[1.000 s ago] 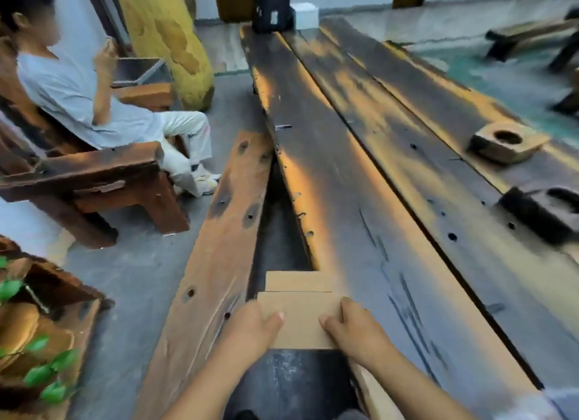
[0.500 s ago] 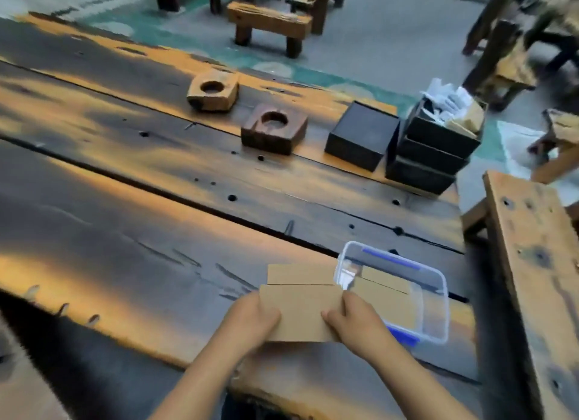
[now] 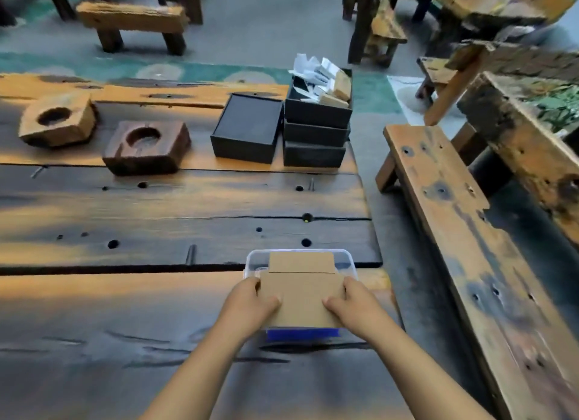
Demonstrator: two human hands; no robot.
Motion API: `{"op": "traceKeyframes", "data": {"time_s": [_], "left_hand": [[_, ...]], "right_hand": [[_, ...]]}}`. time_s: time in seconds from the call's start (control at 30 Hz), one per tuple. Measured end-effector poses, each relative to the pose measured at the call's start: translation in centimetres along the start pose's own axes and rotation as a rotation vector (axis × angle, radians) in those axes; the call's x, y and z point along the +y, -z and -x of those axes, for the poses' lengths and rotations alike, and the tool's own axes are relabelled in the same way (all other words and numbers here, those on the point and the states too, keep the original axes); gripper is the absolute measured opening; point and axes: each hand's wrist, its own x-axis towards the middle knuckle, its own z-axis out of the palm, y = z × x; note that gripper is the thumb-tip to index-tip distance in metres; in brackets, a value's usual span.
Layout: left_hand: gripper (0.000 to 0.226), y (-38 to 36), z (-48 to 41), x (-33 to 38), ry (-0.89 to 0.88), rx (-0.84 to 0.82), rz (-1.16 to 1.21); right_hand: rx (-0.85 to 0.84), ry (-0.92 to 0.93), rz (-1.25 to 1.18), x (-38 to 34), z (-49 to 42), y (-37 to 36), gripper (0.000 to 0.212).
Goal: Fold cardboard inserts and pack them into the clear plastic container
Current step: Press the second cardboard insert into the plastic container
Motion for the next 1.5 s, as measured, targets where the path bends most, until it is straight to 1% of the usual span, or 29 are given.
{"op": "traceKeyframes", "data": {"time_s": [0.1,0.2,0.3,0.37,0.47,0.53,0.73,0.83,0.93,1.03,1.1,1.27,1.4,1.5], "left_hand": [[0.029,-1.2,-1.5,1.2,0.046,-0.018,-0.013],[0.030,-1.8,-2.8,1.6,0.099,-0.023,-0.044],[0.023,-2.1,-3.6,1.4,0.138,-0.036,-0.106],[0.021,-2.3,-4.2,0.8,0.163,-0.055,-0.118],[0.035,-2.5,-4.8,0.0,0.196,-0.095,-0.149],[0.040,-2.8,-5.3,-0.5,0.211,-0.118,-0.164],[0.034,-3.4,-6.1,-1.2,0.214,-0.150,-0.248],[0.035,-3.8,-6.3,-1.5,0.211,-0.175,-0.280],[0.029,-3.8,-6.6,-1.8,0.225,-0.193,-0.297],[0.035,-3.9,-6.8,-2.0,0.244,-0.211,-0.326],[0.041,-4.0,-7.0,-2.2,0.262,-0.229,-0.320],[0.047,-3.8,-7.5,-2.2,0.296,-0.285,-0.267],[0.045,-3.6,-7.7,-2.2,0.328,-0.307,-0.187],[0.049,-3.4,-8.1,-2.0,0.346,-0.303,-0.079]], "right_hand": [[-0.043,-0.012,-0.020,0.5,-2.0,1.4,0.026],[-0.093,-0.046,-0.084,0.7,-3.5,1.7,0.033],[-0.134,-0.081,-0.118,0.9,-4.3,1.0,0.036],[-0.167,-0.102,-0.088,0.9,-5.0,0.5,0.038],[-0.175,-0.136,-0.064,1.1,-5.6,-0.4,0.037],[-0.158,-0.152,-0.057,1.4,-5.9,-0.9,0.036],[-0.153,-0.147,0.033,2.1,-6.4,-1.9,0.023],[-0.146,-0.141,0.068,2.3,-6.8,-2.2,0.022],[-0.161,-0.137,0.135,2.4,-7.1,-2.6,0.025],[-0.195,-0.147,0.164,2.4,-7.3,-2.9,0.030],[-0.214,-0.155,0.171,2.4,-7.5,-2.9,0.037],[-0.237,-0.155,0.201,2.0,-7.8,-2.8,0.049],[-0.317,-0.167,0.206,1.6,-8.7,-2.5,0.050],[-0.331,-0.175,0.134,1.5,-9.2,-2.1,0.050]]}}
